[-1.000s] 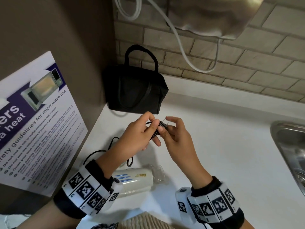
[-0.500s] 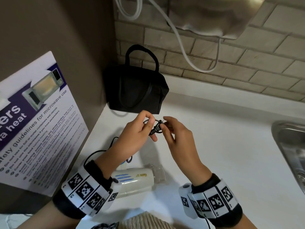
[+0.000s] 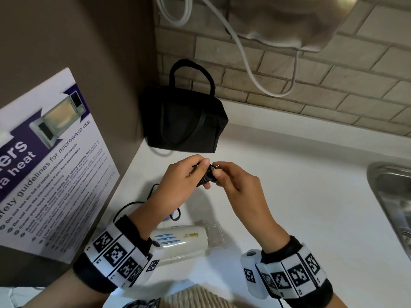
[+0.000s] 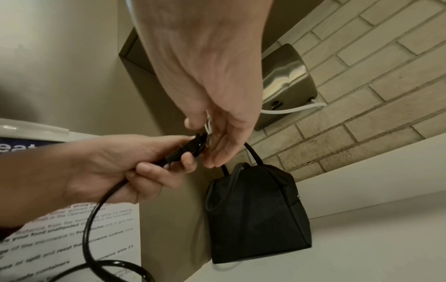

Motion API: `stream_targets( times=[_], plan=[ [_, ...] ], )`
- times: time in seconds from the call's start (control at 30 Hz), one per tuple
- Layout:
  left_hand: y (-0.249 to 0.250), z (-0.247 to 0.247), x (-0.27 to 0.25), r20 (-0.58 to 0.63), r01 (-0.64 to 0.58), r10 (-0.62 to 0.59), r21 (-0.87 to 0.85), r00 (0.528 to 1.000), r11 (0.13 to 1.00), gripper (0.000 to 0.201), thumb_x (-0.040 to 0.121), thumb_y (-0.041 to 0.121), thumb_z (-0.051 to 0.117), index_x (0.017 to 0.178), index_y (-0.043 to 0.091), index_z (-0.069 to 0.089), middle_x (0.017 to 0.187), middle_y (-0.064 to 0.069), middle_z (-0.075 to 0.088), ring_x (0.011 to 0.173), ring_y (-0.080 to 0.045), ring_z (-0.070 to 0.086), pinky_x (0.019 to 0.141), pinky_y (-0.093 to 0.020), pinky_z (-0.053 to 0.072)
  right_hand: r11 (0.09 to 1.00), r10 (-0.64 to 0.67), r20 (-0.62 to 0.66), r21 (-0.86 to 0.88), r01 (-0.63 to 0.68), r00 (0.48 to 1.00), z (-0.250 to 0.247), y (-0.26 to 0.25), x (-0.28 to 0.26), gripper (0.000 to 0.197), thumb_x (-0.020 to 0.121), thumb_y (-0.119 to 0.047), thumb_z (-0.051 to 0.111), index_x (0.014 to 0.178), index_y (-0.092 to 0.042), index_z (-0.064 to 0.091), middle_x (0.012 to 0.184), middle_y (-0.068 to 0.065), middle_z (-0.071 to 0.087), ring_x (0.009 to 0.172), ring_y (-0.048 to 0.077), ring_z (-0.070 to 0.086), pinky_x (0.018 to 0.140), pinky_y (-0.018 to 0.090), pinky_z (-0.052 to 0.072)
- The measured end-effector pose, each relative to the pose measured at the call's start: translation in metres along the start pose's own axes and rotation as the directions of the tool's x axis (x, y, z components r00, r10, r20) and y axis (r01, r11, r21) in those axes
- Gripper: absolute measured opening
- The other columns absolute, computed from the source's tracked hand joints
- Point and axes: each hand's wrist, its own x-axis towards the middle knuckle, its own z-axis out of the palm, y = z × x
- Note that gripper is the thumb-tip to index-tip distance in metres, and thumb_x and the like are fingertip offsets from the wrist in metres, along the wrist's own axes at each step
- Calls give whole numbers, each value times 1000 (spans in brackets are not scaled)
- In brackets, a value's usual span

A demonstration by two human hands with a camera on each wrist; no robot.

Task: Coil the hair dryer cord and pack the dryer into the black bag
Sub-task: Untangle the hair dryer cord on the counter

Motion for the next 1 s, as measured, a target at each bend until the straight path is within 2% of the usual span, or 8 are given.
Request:
stream_targets(
  times=[0.13, 0.27, 0.43, 0.57, 0.7, 0.8, 0.9, 1.0],
  plan=[
    [0, 0, 0, 36, -5, 5, 4, 999, 1000, 26, 99, 31, 45, 89, 15, 62, 68, 2, 68, 54, 4, 60, 50, -6, 37, 997, -57, -54, -53, 54, 997, -2, 0, 3, 16, 93, -24, 56, 100, -21, 71, 92, -6, 69, 89, 1, 60, 69, 6, 43],
    [-1, 4, 0, 21, -36, 35, 77, 999, 996, 30, 99, 31, 44, 88, 9, 62, 68, 4, 65, 51, 6, 57, 50, -5, 35, 986, -127, -160, -131, 107, 979, -3, 1, 2, 15, 91, -20, 60, 101, -25, 70, 82, -6, 62, 80, 5, 57, 67, 7, 41],
    [-7, 5, 4, -26, -22, 26, 148, 999, 989, 26, 98, 38, 43, 82, 24, 58, 73, 4, 68, 66, -1, 63, 65, -16, 48, 987, -117, -161, -132, 96, 980, -2, 0, -2, 4, 89, -19, 63, 90, -18, 67, 95, -3, 65, 78, 5, 65, 71, 11, 50],
    [-5, 6, 1, 46, 13, -15, 52, 999, 999, 20, 91, 41, 56, 93, 22, 62, 77, 3, 68, 56, 2, 56, 53, -8, 40, 968, -159, -128, -216, 129, 979, -4, 3, 0, 10, 89, -17, 61, 93, -11, 69, 112, 0, 60, 85, 13, 66, 79, 30, 56],
    [2, 1, -2, 94, 85, -73, -124, 993, 989, 14, 87, 36, 64, 97, 26, 64, 82, -3, 66, 46, -4, 44, 45, -12, 36, 954, -195, -156, -259, 150, 968, -2, 0, 0, 12, 93, -15, 55, 98, -8, 63, 108, 1, 60, 76, 12, 66, 72, 21, 52],
    [3, -2, -1, 93, 152, -137, -168, 986, 974, 12, 86, 33, 66, 97, 28, 64, 78, -1, 59, 47, -11, 39, 43, -19, 34, 972, -135, -166, -215, 97, 977, 0, 0, 0, 11, 95, -16, 52, 98, -10, 61, 102, 1, 59, 78, 13, 67, 67, 15, 48],
    [3, -1, -3, 144, 162, -133, -208, 981, 965, 9, 86, 24, 68, 94, 20, 64, 72, 4, 60, 48, -16, 33, 44, -23, 30, 989, -26, -189, -149, -3, 982, -1, 4, 5, 8, 96, -19, 50, 95, -17, 58, 98, 0, 62, 74, 8, 66, 62, 11, 44],
    [1, -1, -6, 196, 146, -106, -201, 975, 969, 7, 86, 23, 68, 90, 19, 64, 73, 2, 62, 49, -17, 33, 45, -25, 31, 993, 89, -132, -65, -98, 987, -4, 7, 11, 10, 95, -23, 53, 92, -18, 60, 90, -6, 66, 72, 5, 67, 65, 15, 46]
  ],
)
